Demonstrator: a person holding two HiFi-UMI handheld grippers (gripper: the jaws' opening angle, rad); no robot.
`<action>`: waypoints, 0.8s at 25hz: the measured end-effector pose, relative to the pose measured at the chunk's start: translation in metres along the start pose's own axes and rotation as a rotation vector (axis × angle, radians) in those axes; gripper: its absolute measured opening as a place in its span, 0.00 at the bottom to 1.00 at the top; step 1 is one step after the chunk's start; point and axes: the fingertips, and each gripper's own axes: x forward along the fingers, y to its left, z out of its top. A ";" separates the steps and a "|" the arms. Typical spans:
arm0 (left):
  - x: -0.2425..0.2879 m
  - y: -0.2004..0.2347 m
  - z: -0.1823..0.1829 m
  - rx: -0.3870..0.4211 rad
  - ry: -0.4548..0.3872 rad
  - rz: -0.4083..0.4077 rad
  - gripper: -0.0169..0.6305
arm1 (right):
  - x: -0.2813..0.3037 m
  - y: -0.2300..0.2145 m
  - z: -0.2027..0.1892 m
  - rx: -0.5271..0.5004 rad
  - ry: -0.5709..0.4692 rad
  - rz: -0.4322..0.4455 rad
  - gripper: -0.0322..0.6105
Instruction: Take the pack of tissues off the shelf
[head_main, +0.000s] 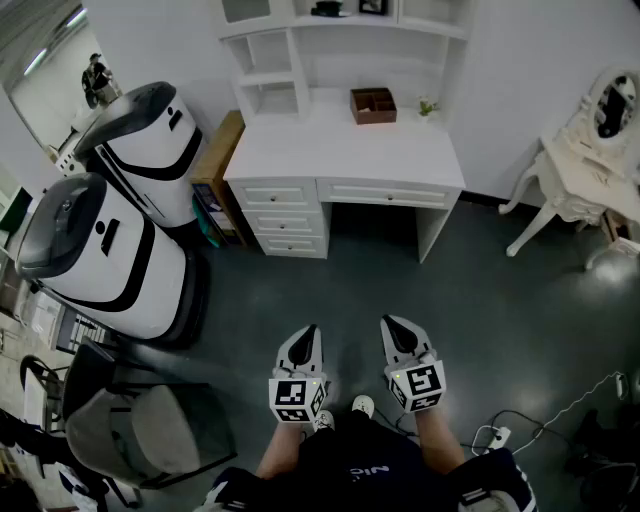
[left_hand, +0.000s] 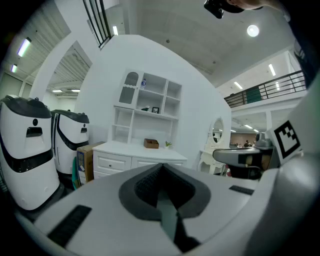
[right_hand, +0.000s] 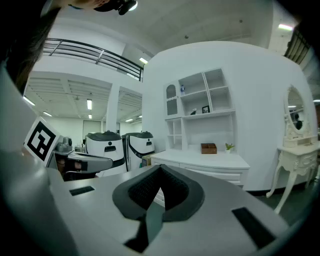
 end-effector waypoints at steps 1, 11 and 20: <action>-0.005 -0.001 0.001 0.011 -0.005 -0.006 0.03 | -0.003 0.006 0.000 -0.008 -0.001 0.000 0.06; -0.035 -0.009 -0.001 0.000 -0.034 -0.092 0.03 | -0.018 0.027 -0.005 0.031 -0.007 -0.045 0.06; -0.025 -0.031 -0.008 -0.008 0.013 -0.223 0.61 | -0.021 0.026 -0.004 0.000 -0.002 0.026 0.73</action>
